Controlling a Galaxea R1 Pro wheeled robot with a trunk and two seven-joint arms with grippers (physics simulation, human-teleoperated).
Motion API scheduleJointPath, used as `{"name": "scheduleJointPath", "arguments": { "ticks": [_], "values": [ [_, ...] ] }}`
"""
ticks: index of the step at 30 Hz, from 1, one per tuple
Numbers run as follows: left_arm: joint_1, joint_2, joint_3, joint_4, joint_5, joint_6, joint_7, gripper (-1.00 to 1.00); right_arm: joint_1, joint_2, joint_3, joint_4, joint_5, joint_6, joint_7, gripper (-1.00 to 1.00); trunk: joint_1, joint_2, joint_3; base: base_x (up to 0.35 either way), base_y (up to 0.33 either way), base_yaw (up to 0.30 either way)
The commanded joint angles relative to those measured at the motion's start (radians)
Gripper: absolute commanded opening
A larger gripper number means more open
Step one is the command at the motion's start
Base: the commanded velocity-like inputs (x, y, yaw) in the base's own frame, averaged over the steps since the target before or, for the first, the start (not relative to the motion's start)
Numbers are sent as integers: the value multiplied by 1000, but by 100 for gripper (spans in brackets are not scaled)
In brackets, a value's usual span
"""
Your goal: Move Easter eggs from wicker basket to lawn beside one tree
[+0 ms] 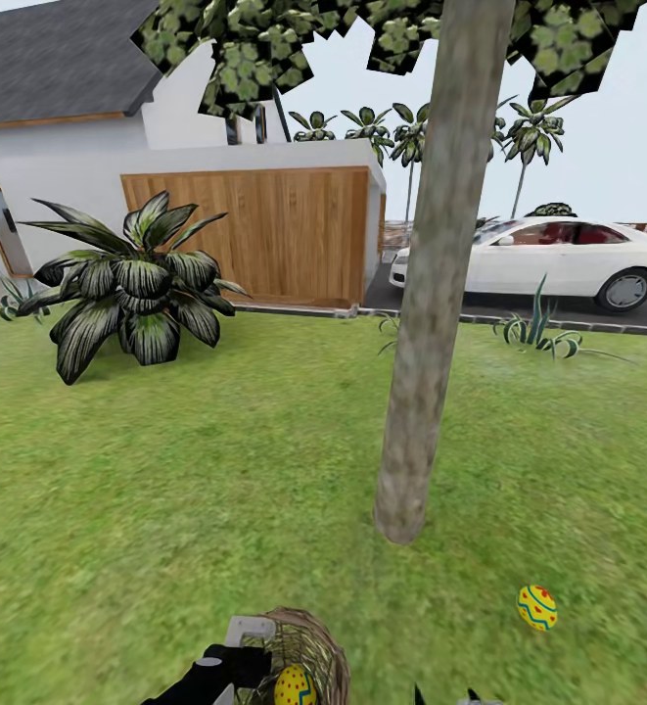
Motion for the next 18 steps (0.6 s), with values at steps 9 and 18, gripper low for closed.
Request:
{"name": "scheduleJointPath", "arguments": {
  "ticks": [9, 18],
  "values": [
    [-1, 1, -8, -2, 8, 3, 8, 100, 88, -5, -30, -747, -5, 549, 0, 100, 35, -65, -31, 0, 0, 0],
    [-1, 1, -8, -3, 7, 4, 17, 100, 126, 1, -33, -1100, -4, 842, -1, 100, 70, -128, -59, 0, 0, 0]
  ]
}}
